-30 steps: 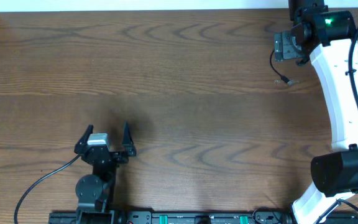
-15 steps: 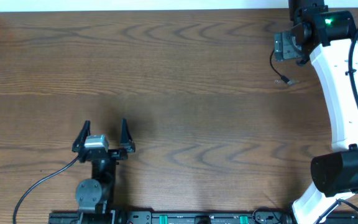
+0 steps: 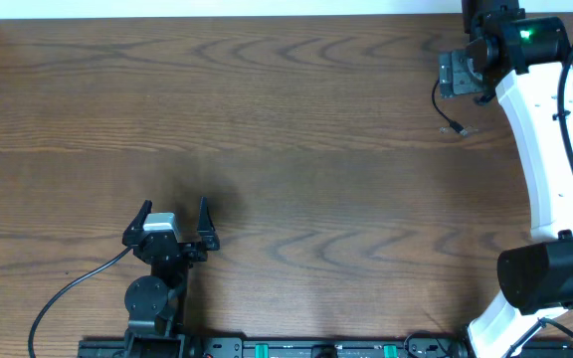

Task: Untangle cables

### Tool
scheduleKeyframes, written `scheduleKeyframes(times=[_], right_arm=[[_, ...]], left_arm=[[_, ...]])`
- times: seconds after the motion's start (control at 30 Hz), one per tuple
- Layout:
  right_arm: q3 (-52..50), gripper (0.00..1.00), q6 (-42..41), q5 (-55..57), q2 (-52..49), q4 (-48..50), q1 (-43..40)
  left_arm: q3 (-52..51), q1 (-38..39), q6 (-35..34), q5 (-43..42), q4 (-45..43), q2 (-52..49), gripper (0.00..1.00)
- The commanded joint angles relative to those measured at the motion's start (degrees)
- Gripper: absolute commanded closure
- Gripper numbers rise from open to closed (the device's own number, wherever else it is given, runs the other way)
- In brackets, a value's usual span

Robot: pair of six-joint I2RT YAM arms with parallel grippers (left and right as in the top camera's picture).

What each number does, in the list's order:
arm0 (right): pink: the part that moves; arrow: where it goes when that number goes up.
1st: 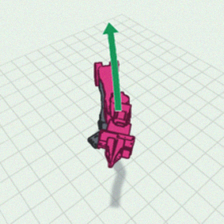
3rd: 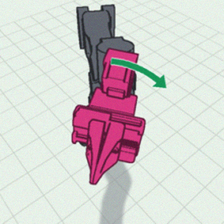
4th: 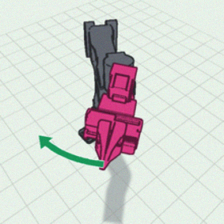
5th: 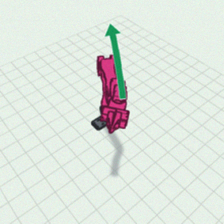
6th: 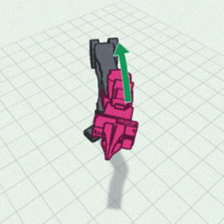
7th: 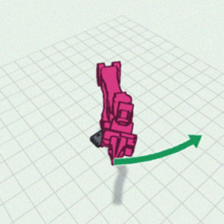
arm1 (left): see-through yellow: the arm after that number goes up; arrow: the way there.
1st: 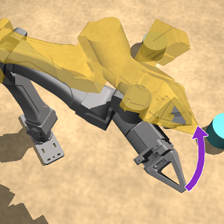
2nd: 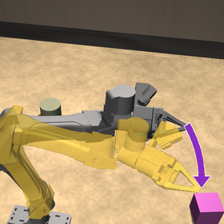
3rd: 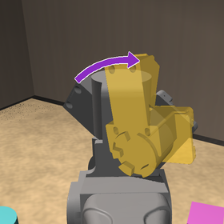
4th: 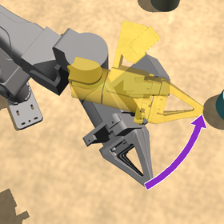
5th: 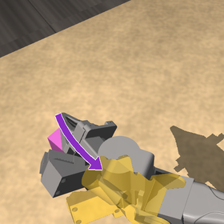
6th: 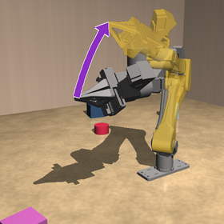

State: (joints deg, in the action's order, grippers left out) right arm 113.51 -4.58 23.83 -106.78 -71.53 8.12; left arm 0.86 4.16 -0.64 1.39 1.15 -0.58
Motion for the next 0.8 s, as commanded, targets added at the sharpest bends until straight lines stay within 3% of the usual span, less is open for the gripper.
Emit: scheduleKeyframes(times=[0.0, 0.77], right_arm=[[0.2, 0.01, -1.0, 0.6, 0.6, 0.0, 0.5], [0.2, 0.01, -1.0, 0.6, 0.6, 0.0, 0.5]], left_arm=[[-0.6, -0.2, 0.2, 0.7, 2.9, 0.5, 0.02], [-0.6, -3.5, 0.4, 0.5, 3.3, 0.5, 0.02]])
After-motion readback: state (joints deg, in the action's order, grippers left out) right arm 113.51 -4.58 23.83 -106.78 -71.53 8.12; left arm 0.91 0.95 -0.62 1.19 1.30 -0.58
